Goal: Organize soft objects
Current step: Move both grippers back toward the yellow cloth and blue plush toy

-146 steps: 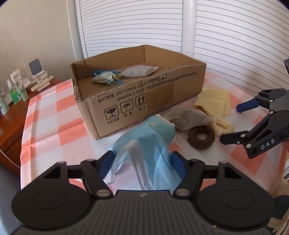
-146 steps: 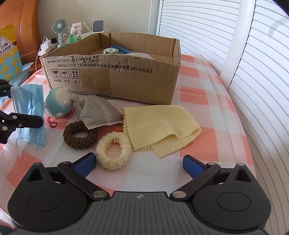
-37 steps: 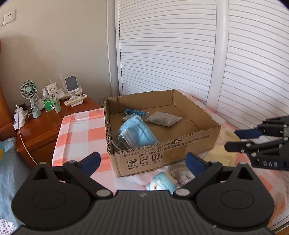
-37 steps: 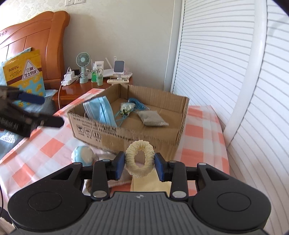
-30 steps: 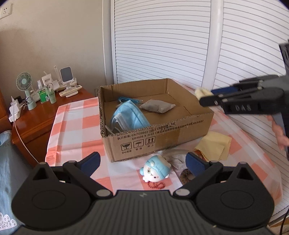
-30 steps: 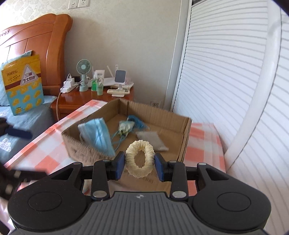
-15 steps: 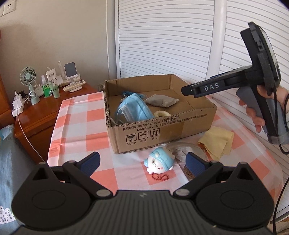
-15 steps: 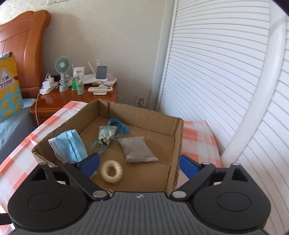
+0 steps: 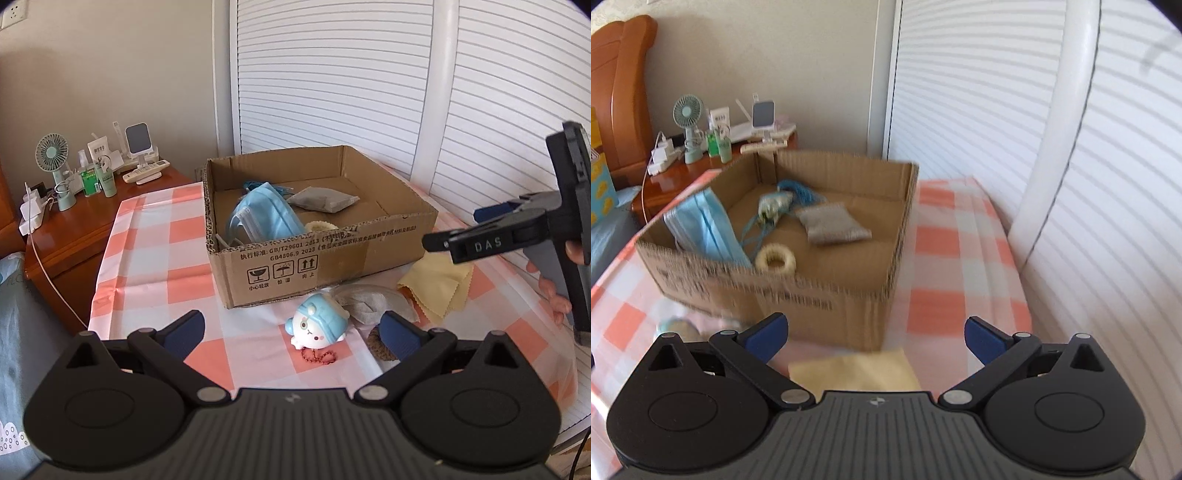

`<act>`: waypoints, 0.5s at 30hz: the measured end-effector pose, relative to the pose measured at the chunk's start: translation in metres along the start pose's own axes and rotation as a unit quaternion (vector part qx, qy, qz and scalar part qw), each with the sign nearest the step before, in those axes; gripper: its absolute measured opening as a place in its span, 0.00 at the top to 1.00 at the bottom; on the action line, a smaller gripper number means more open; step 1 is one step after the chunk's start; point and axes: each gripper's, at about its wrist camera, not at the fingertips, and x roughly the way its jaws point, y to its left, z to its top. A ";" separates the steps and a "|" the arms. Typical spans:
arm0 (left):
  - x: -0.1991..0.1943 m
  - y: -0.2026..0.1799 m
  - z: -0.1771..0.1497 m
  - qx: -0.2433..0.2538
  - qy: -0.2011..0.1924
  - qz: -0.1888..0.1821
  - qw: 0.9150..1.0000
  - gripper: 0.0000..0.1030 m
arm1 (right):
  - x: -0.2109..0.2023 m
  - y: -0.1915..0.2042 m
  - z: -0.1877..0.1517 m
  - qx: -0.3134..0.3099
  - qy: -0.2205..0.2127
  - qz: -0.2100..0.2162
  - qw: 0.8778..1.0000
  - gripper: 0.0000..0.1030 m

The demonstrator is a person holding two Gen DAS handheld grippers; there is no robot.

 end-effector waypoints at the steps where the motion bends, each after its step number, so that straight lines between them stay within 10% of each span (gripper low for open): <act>1: 0.000 0.000 0.000 0.000 0.001 0.000 1.000 0.02 | 0.001 -0.001 -0.007 0.001 0.008 0.001 1.000 0.00; 15: 0.020 -0.005 -0.008 0.002 0.037 -0.009 0.999 0.02 | 0.010 0.015 -0.071 -0.044 0.073 0.010 0.996 0.00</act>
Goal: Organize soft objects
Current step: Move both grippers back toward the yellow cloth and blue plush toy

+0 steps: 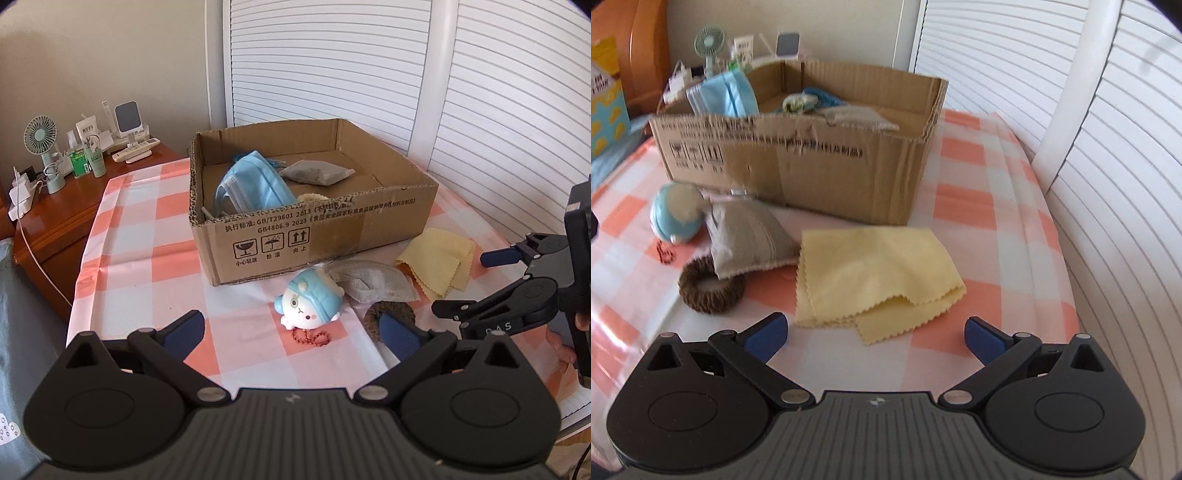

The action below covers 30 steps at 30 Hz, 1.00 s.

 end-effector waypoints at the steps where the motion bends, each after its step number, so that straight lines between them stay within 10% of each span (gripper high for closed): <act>1: 0.002 0.000 -0.001 0.000 0.004 0.000 1.000 0.02 | 0.001 -0.001 0.000 0.005 -0.001 0.006 1.000 0.00; 22: 0.071 0.001 0.004 -0.019 0.050 -0.002 0.999 0.02 | 0.008 -0.009 -0.001 0.032 -0.029 0.012 0.999 0.00; 30: 0.074 0.018 -0.002 -0.028 0.068 0.050 0.996 0.02 | 0.008 -0.008 -0.001 0.031 -0.032 0.011 0.999 0.00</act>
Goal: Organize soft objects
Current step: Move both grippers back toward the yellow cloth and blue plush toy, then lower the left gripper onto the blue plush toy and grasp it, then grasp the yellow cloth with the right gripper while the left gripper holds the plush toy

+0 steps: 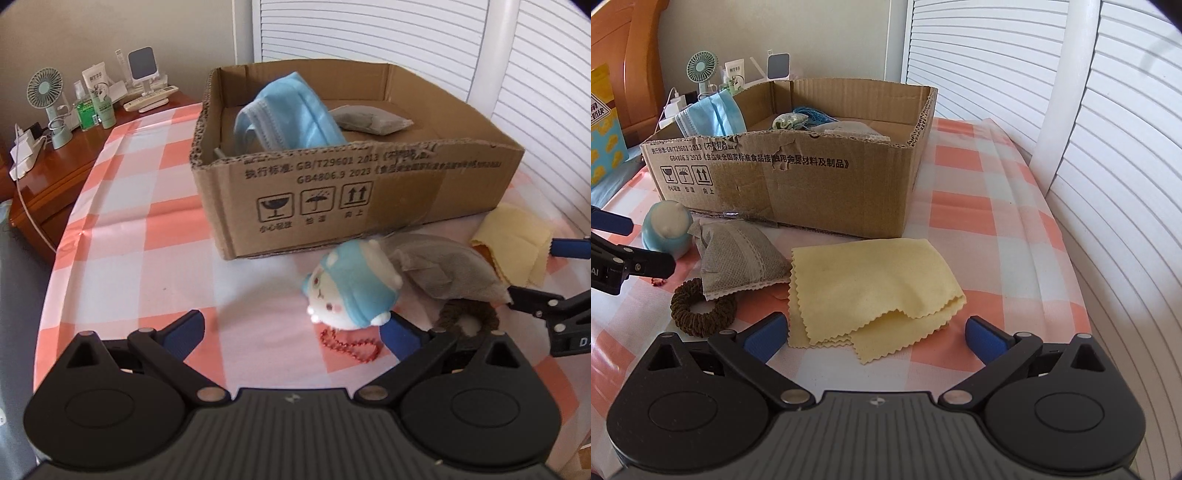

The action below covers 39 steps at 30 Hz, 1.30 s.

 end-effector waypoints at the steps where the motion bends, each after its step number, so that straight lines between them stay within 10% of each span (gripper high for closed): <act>1: 0.000 0.002 -0.002 0.000 0.000 0.005 1.000 0.02 | 0.000 0.000 0.000 0.000 0.000 0.000 1.000 0.00; 12: -0.003 -0.007 0.000 -0.016 -0.025 -0.065 0.997 0.08 | -0.002 0.002 -0.002 0.003 -0.007 -0.005 1.000 0.00; 22: -0.004 -0.015 0.004 -0.029 -0.029 -0.060 0.997 0.50 | -0.003 0.000 -0.005 -0.006 -0.015 0.004 1.000 0.00; 39: -0.005 -0.013 0.004 -0.037 -0.029 -0.064 0.997 0.51 | 0.001 0.008 0.010 -0.064 -0.015 -0.005 0.998 0.00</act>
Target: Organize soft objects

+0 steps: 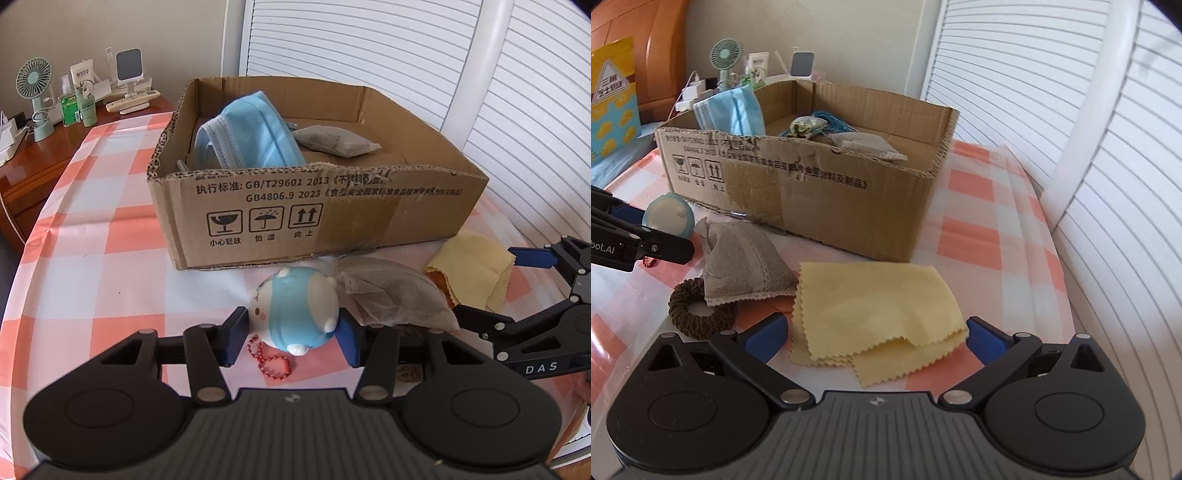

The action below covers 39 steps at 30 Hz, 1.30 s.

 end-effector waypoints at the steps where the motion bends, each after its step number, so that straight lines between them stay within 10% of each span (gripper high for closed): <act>1: 0.000 0.000 0.000 -0.001 0.000 -0.001 1.000 0.51 | 0.001 0.002 0.001 -0.008 -0.001 -0.001 1.000 0.00; 5: 0.000 0.000 0.000 -0.002 -0.001 -0.002 1.000 0.51 | 0.005 0.007 0.006 -0.028 -0.002 0.002 1.000 0.04; 17: -0.001 0.005 -0.001 -0.003 -0.003 -0.012 1.000 0.51 | -0.003 0.004 0.008 -0.005 0.000 0.002 1.000 0.70; 23: -0.007 0.006 0.000 -0.002 -0.009 -0.010 1.000 0.52 | -0.009 -0.004 0.010 0.021 -0.009 0.007 1.000 0.80; 31: -0.022 0.012 0.002 -0.001 -0.023 0.001 1.000 0.52 | -0.017 -0.009 0.011 0.032 -0.016 -0.007 0.999 0.78; 35: -0.023 0.012 0.000 -0.003 -0.022 0.000 1.000 0.52 | -0.013 -0.010 0.007 0.027 -0.014 -0.031 0.999 0.27; 39: -0.022 0.012 0.002 -0.003 -0.021 -0.002 1.000 0.52 | -0.008 -0.014 0.006 0.015 -0.023 -0.033 0.999 0.22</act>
